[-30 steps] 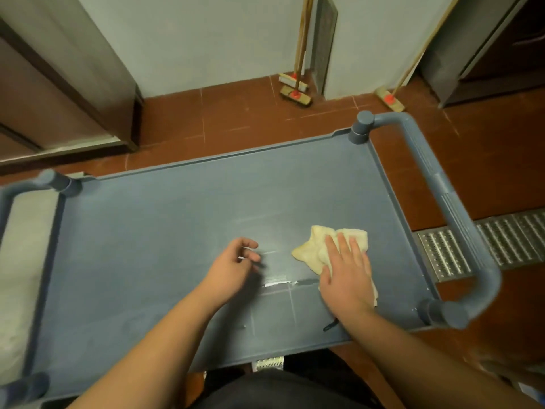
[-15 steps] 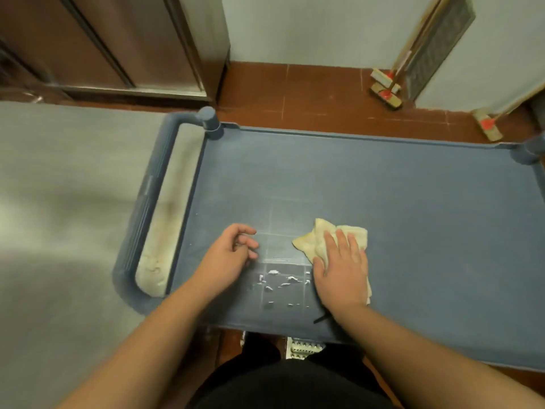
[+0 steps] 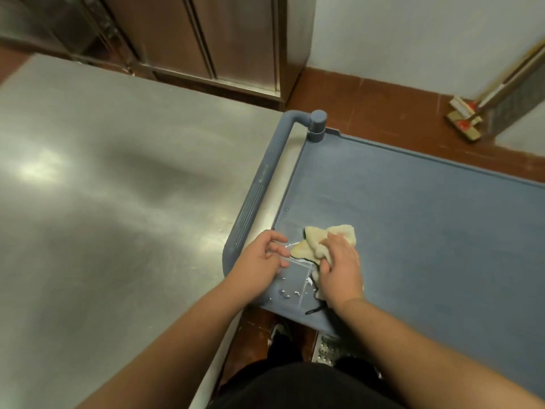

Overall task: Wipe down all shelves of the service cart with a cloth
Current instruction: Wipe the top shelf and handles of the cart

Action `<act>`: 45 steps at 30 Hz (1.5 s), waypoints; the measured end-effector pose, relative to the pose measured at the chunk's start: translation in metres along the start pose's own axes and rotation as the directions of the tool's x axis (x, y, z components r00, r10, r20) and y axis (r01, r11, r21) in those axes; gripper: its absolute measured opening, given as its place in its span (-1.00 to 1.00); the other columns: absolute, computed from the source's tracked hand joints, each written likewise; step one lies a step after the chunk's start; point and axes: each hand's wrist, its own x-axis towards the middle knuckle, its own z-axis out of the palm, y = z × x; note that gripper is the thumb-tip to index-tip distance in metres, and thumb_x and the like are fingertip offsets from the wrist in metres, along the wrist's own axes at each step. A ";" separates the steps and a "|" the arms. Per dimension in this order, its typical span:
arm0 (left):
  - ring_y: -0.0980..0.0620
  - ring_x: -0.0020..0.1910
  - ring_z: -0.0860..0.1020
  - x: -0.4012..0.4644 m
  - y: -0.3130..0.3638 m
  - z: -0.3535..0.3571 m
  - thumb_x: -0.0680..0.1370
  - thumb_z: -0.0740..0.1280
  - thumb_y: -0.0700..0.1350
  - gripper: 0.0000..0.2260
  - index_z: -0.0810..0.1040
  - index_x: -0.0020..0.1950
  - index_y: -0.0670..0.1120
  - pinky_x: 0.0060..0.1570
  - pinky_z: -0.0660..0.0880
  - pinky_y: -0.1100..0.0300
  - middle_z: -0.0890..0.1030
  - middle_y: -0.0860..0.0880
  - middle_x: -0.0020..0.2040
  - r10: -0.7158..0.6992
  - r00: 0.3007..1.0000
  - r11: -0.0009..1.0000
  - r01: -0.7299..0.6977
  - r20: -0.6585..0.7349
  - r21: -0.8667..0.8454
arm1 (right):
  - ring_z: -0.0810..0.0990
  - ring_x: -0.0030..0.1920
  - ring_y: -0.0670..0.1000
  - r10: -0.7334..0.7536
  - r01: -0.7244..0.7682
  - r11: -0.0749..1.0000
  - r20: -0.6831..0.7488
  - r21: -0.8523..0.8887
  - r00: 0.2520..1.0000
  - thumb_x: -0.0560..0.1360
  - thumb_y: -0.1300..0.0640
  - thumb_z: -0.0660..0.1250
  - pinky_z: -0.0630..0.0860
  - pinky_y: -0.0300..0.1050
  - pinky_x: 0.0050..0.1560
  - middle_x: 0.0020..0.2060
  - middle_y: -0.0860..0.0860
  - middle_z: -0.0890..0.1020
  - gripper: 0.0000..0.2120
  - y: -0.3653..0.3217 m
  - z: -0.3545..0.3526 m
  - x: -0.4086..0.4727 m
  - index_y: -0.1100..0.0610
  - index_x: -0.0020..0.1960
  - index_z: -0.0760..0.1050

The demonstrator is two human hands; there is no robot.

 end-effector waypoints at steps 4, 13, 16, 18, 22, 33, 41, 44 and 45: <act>0.05 -0.21 0.60 0.014 0.003 0.018 0.39 0.14 -0.29 -0.67 0.49 0.00 0.06 -0.03 0.52 -0.03 0.60 0.09 -0.21 0.014 0.998 0.993 -0.020 0.054 0.118 | 0.55 0.24 0.06 0.183 -0.195 0.946 0.070 0.258 0.981 0.46 0.35 0.27 0.44 -0.07 0.33 0.27 -0.03 0.58 -0.48 -0.002 -0.028 -0.008 -0.07 0.31 0.49; 0.18 0.32 0.25 0.010 0.049 0.142 0.46 0.41 -0.17 -0.35 0.20 0.47 0.03 0.32 0.20 0.25 0.27 0.08 0.31 0.151 0.946 0.880 -0.261 0.287 0.398 | 0.57 0.17 -0.21 0.223 -0.053 0.739 -0.170 0.672 0.960 0.48 0.47 0.20 0.42 -0.38 0.21 0.17 -0.07 0.62 -0.55 0.026 -0.172 -0.047 0.10 0.24 0.52; 0.06 0.24 0.50 0.000 0.068 0.211 0.46 0.42 -0.08 -0.51 0.38 0.36 -0.03 0.27 0.43 0.10 0.55 0.00 0.24 0.110 0.891 0.975 -0.183 0.440 0.126 | 0.59 0.22 -0.03 0.198 0.035 0.688 -0.233 0.725 0.952 0.48 0.44 0.22 0.50 -0.17 0.26 0.19 -0.01 0.63 -0.59 0.063 -0.231 -0.063 0.15 0.26 0.49; -0.02 0.11 0.58 -0.010 0.080 0.261 0.45 0.39 -0.08 -0.63 0.50 0.23 -0.11 0.14 0.50 -0.01 0.62 -0.13 0.13 0.148 0.875 0.986 -0.164 0.461 -0.005 | 0.61 0.20 -0.06 0.217 0.045 0.642 -0.237 0.766 0.947 0.51 0.41 0.26 0.53 -0.18 0.21 0.18 0.00 0.63 -0.63 0.091 -0.269 -0.075 0.14 0.26 0.46; 0.07 -0.10 0.58 -0.032 0.101 0.358 0.51 0.36 -0.16 -0.82 0.58 0.09 -0.16 -0.09 0.51 0.13 0.64 -0.09 -0.07 0.251 0.871 0.961 -0.276 0.421 -0.002 | 0.63 0.15 -0.08 0.277 0.042 0.587 -0.250 0.809 0.928 0.50 0.34 0.32 0.55 -0.22 0.13 0.13 -0.02 0.66 -0.65 0.152 -0.339 -0.097 0.10 0.25 0.47; 0.03 -0.14 0.54 -0.061 0.111 0.460 0.52 0.31 -0.10 -0.94 0.49 -0.02 -0.02 -0.13 0.45 0.16 0.59 0.05 -0.15 0.339 0.855 0.775 -0.490 0.393 0.399 | 0.68 0.11 0.16 0.520 -0.080 0.313 -0.100 0.946 0.848 0.68 0.27 0.12 0.62 0.08 0.12 0.10 0.16 0.69 -0.76 0.212 -0.397 -0.122 0.15 0.25 0.50; -0.01 -0.16 0.58 -0.073 0.125 0.435 0.62 0.09 -0.05 -0.73 0.55 0.05 -0.10 -0.12 0.60 -0.12 0.61 -0.08 -0.12 0.119 0.817 0.965 -0.230 0.564 0.129 | 0.55 0.23 -0.27 0.322 -0.030 0.688 -0.269 0.725 0.908 0.65 0.16 0.18 0.45 -0.35 0.22 0.28 -0.05 0.55 -0.68 0.187 -0.369 -0.121 0.08 0.39 0.40; -0.05 -0.05 0.61 -0.076 0.122 0.430 0.63 0.05 -0.04 -0.69 0.54 0.16 -0.07 0.01 0.57 -0.13 0.64 -0.10 -0.01 0.059 0.749 0.991 -0.125 0.660 0.054 | 0.23 0.55 -0.14 0.259 -0.061 0.811 -0.265 0.581 0.929 0.58 -0.12 0.13 0.17 -0.14 0.54 0.55 -0.11 0.28 -0.49 0.182 -0.346 -0.116 -0.15 0.52 0.20; -0.08 0.01 0.61 -0.074 0.119 0.427 0.63 0.04 -0.03 -0.67 0.54 0.21 -0.06 0.05 0.56 -0.10 0.65 -0.13 0.05 0.033 0.737 0.996 -0.084 0.675 0.042 | 0.09 0.59 -0.13 0.237 -0.067 0.854 -0.271 0.516 0.933 0.58 -0.16 0.08 0.05 -0.12 0.58 0.57 -0.16 0.14 -0.47 0.181 -0.340 -0.114 -0.18 0.52 0.10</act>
